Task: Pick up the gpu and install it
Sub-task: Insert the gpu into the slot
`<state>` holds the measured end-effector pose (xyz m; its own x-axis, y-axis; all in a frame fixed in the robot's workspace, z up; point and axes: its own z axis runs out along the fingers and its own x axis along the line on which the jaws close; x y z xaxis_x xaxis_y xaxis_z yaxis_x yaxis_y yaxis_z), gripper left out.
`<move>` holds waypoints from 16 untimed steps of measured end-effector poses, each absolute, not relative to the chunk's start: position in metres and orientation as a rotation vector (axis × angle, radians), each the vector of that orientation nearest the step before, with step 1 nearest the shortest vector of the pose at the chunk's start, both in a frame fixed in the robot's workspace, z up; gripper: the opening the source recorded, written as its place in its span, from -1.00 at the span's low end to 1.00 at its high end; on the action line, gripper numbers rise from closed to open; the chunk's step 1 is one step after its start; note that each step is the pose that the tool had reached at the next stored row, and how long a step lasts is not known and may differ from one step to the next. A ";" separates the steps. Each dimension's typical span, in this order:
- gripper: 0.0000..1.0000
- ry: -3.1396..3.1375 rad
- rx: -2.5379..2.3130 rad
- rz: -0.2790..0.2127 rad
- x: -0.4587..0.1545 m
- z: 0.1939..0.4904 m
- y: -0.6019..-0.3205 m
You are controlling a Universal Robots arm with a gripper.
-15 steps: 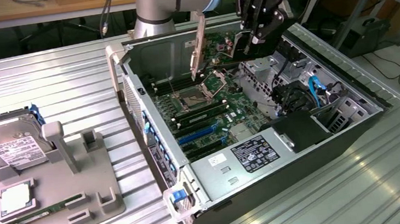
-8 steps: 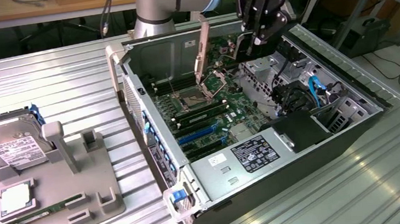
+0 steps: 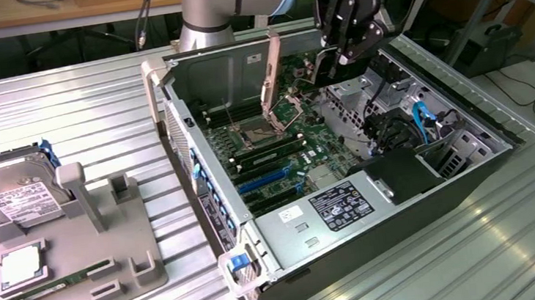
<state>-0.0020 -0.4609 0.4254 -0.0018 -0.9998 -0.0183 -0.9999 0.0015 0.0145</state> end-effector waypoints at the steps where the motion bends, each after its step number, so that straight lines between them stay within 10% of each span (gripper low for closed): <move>1: -0.45 2.221 -2.217 0.037 -0.002 0.424 -0.461; 16: -0.45 2.225 -2.211 0.039 -0.002 0.406 -0.461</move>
